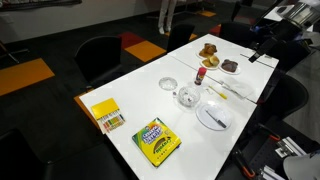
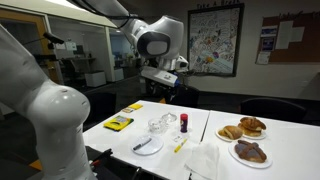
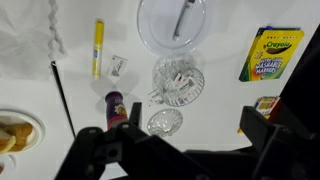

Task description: Move the yellow marker to the left

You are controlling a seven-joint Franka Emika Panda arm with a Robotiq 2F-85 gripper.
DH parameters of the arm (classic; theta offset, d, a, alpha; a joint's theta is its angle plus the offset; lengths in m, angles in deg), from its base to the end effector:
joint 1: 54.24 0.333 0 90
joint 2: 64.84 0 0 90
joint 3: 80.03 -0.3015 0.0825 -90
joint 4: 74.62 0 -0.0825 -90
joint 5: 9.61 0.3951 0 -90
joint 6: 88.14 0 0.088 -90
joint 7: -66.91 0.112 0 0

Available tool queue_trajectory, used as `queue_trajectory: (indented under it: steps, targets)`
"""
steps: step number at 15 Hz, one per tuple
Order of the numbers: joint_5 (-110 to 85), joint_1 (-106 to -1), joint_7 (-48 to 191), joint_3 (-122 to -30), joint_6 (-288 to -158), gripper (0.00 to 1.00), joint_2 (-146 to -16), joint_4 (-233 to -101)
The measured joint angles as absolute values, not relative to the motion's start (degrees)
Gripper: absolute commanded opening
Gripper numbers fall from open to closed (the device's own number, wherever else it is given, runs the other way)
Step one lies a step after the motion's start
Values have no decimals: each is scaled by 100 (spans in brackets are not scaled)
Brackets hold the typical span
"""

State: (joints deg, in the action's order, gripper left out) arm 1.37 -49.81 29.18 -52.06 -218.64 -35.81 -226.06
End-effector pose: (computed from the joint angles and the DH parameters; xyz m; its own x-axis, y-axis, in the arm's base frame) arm 0.3820 -0.1475 0.3758 0.9546 0.1277 0.2690 0.2010 -0.9429 -0.2657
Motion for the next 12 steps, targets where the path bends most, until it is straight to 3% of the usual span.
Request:
queue_trajectory:
  steps: [12]
  targets:
    - [-251, -5614, 2918, -5623, -21868, 100, -5358, -21663]
